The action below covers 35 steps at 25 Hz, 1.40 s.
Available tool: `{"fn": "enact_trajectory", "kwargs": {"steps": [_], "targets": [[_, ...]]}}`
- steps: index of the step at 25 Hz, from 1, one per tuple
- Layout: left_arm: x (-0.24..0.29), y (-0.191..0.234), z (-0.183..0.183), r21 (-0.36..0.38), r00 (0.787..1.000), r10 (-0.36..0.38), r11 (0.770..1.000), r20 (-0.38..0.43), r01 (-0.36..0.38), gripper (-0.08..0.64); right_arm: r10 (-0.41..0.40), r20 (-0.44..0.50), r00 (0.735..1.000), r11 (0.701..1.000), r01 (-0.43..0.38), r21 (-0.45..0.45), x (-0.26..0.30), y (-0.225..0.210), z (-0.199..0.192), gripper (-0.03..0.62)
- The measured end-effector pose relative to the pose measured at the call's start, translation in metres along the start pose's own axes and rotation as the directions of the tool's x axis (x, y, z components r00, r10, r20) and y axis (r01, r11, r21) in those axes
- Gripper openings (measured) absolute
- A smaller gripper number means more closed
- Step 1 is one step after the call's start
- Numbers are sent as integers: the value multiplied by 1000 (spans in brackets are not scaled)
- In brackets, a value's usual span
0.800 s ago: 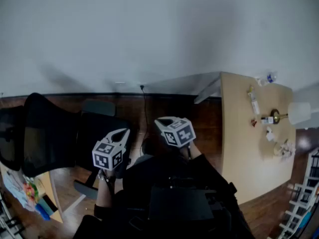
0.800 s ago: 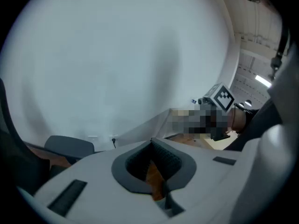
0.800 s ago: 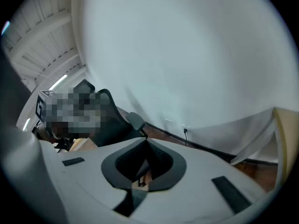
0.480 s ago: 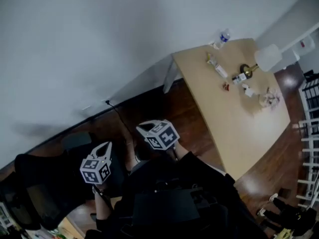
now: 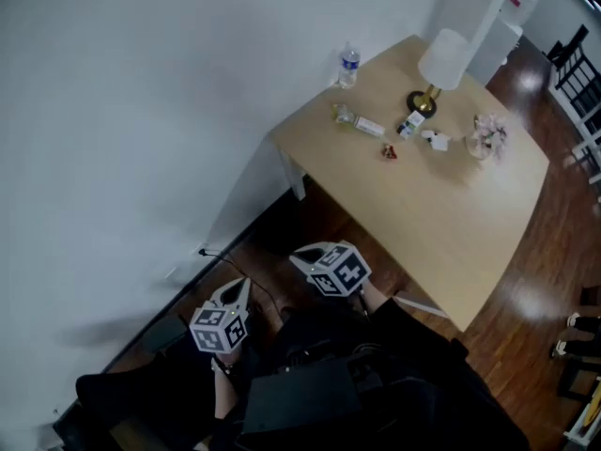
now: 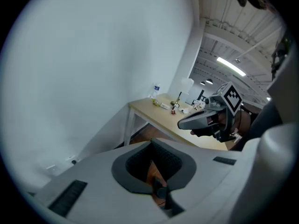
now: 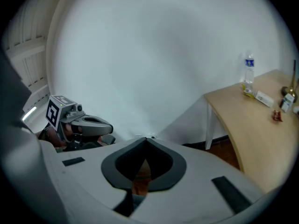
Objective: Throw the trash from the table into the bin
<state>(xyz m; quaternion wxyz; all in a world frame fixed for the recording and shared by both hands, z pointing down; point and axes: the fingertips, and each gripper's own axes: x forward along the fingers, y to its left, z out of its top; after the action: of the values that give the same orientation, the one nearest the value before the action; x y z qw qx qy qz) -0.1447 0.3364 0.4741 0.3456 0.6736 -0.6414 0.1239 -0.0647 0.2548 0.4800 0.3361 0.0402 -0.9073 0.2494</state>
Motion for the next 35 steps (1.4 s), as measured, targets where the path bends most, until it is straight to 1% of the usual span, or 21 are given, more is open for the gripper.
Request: {"fn": "enact_trajectory", "kwargs": {"steps": [5, 11, 15, 18, 21, 25, 30, 32, 35], "targets": [[58, -56, 37, 70, 997, -70, 995, -44, 73, 0, -82, 104, 991, 988, 67, 139, -64, -77, -1, 8], [143, -123, 73, 145, 983, -144, 976, -118, 160, 0, -181, 184, 966, 957, 130, 259, -134, -167, -12, 8], [201, -172, 91, 195, 970, -182, 958, -161, 212, 0, -242, 201, 949, 929, 167, 330, -177, -217, -31, 8], [235, -208, 100, 227, 960, -210, 941, -185, 249, 0, -283, 194, 939, 910, 199, 363, -205, -244, -46, 8], [261, -236, 106, 256, 946, -236, 922, -221, 290, 0, -323, 189, 927, 889, 228, 397, -223, -267, -53, 8], [289, -255, 113, 275, 926, -270, 899, -263, 341, 0, -367, 185, 912, 858, 255, 446, -230, -288, -56, 8], [330, -258, 124, 287, 899, -315, 870, -304, 402, 0, -430, 154, 890, 822, 315, 474, -230, -309, -49, 8], [343, -259, 127, 294, 885, -332, 854, -326, 429, 0, -449, 135, 883, 810, 339, 479, -233, -314, -48, 8], [363, -261, 128, 316, 863, -349, 825, -366, 468, 0, -495, 113, 861, 782, 385, 491, -240, -327, -45, 8]]}}
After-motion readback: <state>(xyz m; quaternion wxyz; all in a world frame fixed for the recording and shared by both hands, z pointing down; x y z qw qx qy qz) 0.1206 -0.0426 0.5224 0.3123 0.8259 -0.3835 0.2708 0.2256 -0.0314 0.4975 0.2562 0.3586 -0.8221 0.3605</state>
